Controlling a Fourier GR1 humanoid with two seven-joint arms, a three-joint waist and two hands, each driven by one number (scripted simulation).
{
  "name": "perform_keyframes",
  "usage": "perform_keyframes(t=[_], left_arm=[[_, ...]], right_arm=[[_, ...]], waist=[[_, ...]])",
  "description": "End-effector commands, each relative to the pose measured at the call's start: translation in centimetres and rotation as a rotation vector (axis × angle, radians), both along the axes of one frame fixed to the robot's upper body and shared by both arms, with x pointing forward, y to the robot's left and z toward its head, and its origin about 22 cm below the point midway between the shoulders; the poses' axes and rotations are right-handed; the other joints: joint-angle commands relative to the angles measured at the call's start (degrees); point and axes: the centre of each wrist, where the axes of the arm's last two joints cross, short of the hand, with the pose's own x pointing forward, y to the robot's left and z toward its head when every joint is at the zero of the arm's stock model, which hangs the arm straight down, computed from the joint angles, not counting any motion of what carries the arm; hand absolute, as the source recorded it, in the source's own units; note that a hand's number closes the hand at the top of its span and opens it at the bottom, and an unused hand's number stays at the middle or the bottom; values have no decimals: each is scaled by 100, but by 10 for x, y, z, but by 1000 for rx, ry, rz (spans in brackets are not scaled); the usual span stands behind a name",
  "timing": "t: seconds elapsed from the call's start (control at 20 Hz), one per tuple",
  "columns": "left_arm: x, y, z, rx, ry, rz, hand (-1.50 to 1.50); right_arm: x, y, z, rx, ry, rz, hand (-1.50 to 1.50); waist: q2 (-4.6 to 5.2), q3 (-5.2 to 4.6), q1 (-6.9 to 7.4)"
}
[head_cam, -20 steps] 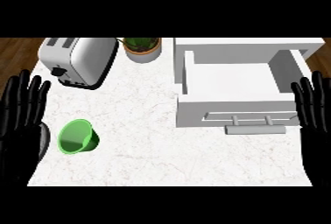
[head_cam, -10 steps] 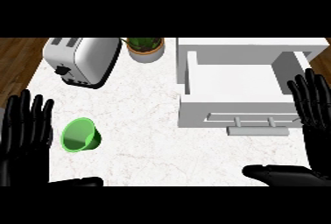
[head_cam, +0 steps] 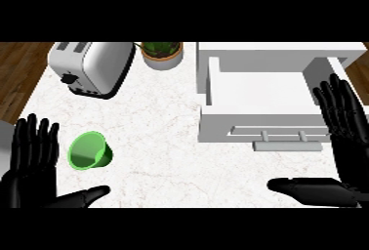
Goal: Pick up the cup, place it into the drawer and close the drawer
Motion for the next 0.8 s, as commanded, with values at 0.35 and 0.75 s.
perform_keyframes(t=[0.35,0.75], left_arm=[[-8,39,-73,30,139,178,-150],[-9,64,-121,59,229,215,-150]], right_arm=[[1,-13,-3,-21,-2,-1,-150],[13,-8,-4,-5,-16,6,-150]], waist=[[-1,-1,-9],[3,-1,0]])
